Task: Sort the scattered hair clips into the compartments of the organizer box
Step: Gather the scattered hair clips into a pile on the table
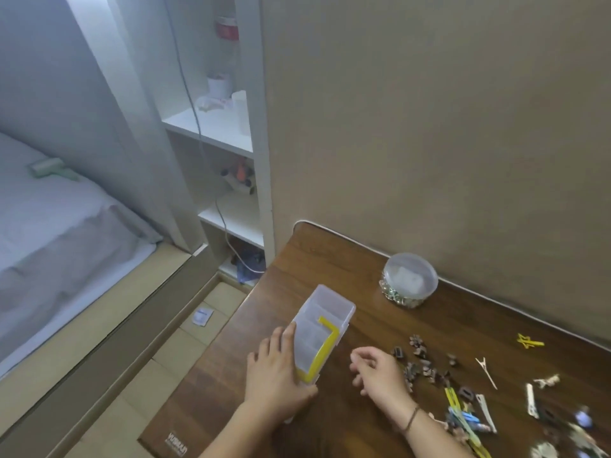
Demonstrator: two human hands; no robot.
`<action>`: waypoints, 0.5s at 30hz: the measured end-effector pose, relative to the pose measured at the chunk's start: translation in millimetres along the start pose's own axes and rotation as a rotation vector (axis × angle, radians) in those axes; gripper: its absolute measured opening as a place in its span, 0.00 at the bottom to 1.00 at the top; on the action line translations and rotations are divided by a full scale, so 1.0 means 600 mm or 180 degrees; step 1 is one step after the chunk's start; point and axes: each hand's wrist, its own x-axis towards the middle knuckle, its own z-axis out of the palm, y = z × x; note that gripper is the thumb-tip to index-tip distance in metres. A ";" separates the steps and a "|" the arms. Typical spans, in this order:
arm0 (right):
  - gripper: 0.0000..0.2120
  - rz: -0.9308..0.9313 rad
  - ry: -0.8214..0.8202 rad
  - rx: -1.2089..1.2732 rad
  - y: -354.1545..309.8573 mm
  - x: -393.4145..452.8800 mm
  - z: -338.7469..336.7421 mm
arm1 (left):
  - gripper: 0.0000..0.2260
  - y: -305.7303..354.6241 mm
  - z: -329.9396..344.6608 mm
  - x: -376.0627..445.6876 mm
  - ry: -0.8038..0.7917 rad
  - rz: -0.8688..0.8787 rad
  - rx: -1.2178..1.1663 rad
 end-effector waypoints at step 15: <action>0.28 -0.1807 -0.0164 -0.2989 0.197 0.016 -0.170 | 0.27 0.219 0.131 -0.022 0.0163 0.1984 -0.0822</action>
